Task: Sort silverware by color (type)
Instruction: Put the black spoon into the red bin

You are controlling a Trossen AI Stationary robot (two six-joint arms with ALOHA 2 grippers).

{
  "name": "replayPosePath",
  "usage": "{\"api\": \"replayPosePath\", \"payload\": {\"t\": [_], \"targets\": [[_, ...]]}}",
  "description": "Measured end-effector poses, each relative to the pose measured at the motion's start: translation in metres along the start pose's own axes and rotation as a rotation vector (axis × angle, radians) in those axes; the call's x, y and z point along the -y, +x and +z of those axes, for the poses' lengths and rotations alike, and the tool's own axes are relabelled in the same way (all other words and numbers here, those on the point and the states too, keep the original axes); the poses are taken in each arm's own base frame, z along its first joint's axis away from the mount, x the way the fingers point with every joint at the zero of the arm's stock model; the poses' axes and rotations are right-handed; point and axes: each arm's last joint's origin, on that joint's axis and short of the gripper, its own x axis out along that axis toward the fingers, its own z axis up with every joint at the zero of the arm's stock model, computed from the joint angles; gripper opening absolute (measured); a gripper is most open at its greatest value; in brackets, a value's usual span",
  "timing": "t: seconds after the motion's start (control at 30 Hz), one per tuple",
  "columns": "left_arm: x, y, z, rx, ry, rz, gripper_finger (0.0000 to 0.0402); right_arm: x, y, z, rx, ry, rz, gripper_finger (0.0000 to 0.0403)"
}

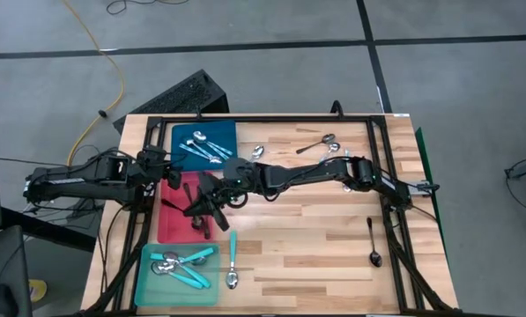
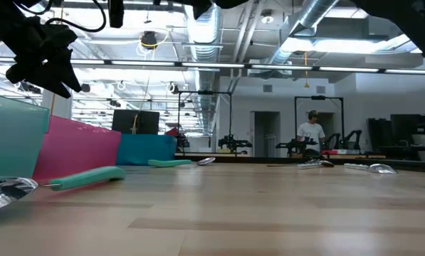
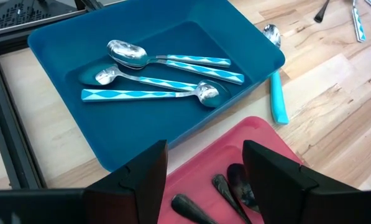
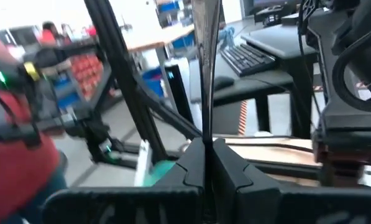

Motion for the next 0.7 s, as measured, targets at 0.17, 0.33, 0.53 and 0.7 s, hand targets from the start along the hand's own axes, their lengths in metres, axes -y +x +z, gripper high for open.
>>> {"api": "replayPosePath", "payload": {"t": [0.17, 0.33, 0.53, 0.7], "targets": [[0.000, 0.000, 0.000, 0.000, -0.001, 0.000, 0.0195, 0.005, -0.002, -0.008, -0.082, -0.167, -0.017, 0.0029], [0.000, 0.000, 0.000, 0.002, -0.002, 0.002, 0.0195, 0.006, -0.003, -0.015, -0.156, -0.418, -0.025, 0.0029], [0.000, 0.000, 0.000, 0.008, -0.007, 0.007, 0.0195, 0.007, -0.003, -0.019, -0.196, -0.592, -0.004, 0.0029], [-0.001, 0.000, 0.001, 0.025, -0.021, 0.023, 0.0195, 0.009, -0.005, -0.023, -0.257, -0.715, -0.022, 0.0029]]}}
